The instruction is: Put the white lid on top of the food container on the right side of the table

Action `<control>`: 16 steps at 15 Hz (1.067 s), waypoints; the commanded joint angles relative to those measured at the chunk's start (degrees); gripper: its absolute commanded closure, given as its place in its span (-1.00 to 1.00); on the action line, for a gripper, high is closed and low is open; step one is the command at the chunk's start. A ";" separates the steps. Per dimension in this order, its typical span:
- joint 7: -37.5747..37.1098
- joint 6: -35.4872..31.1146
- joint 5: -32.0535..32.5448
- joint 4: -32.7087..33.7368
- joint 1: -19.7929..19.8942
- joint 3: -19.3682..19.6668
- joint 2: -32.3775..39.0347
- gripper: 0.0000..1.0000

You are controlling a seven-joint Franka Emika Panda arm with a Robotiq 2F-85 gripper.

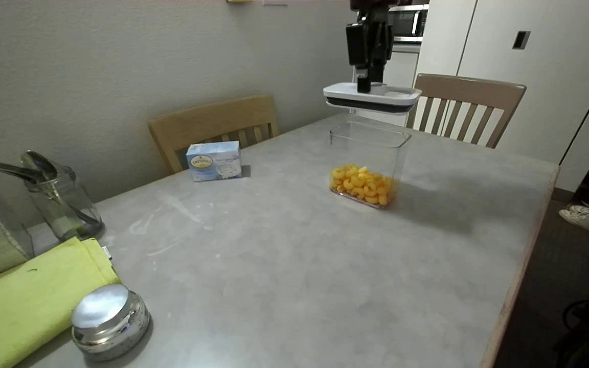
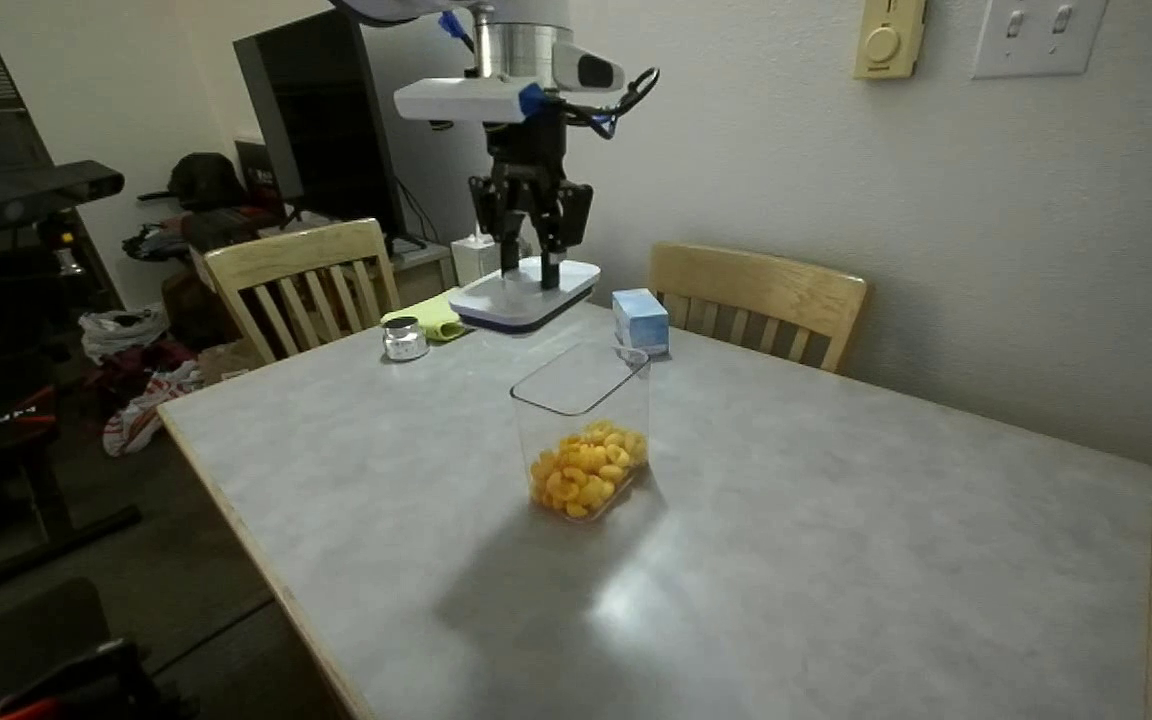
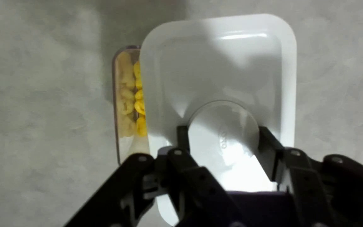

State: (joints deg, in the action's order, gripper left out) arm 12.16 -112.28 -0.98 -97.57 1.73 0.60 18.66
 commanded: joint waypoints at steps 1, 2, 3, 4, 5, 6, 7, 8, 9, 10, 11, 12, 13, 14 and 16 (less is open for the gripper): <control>4.70 -4.76 -0.83 0.50 2.56 0.08 1.57 0.42; 5.38 -6.43 -0.90 0.20 3.07 0.12 2.04 0.42; 5.59 -7.72 -1.18 0.07 3.51 0.11 2.56 0.42; 4.89 -9.15 -1.37 -0.13 3.78 0.18 3.17 0.42; 3.91 -10.55 -1.38 -0.37 3.87 0.25 3.65 0.42; 2.58 -12.21 -1.44 -0.60 3.85 0.32 4.39 0.42; 1.13 -13.85 -1.36 -0.91 3.75 0.41 5.05 0.42; -0.59 -15.47 -1.16 -1.24 3.51 0.54 5.60 0.42; -2.03 -16.55 -1.26 -1.51 3.39 0.53 6.16 0.42; -3.38 -17.88 -1.23 -1.87 3.23 0.54 6.62 0.42; -4.41 -18.65 -1.29 -2.12 3.12 0.46 7.10 0.42; -5.19 -19.53 -1.17 -2.42 2.99 0.43 7.44 0.42; -5.67 -19.68 -1.14 -2.48 2.93 0.35 7.87 0.42; -6.24 -19.87 -0.71 -2.71 2.73 0.46 8.12 0.42; -6.11 -18.91 -0.06 -2.85 2.62 0.55 7.75 0.42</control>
State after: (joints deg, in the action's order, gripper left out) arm 6.54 -130.81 -1.46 -99.04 4.64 0.95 26.99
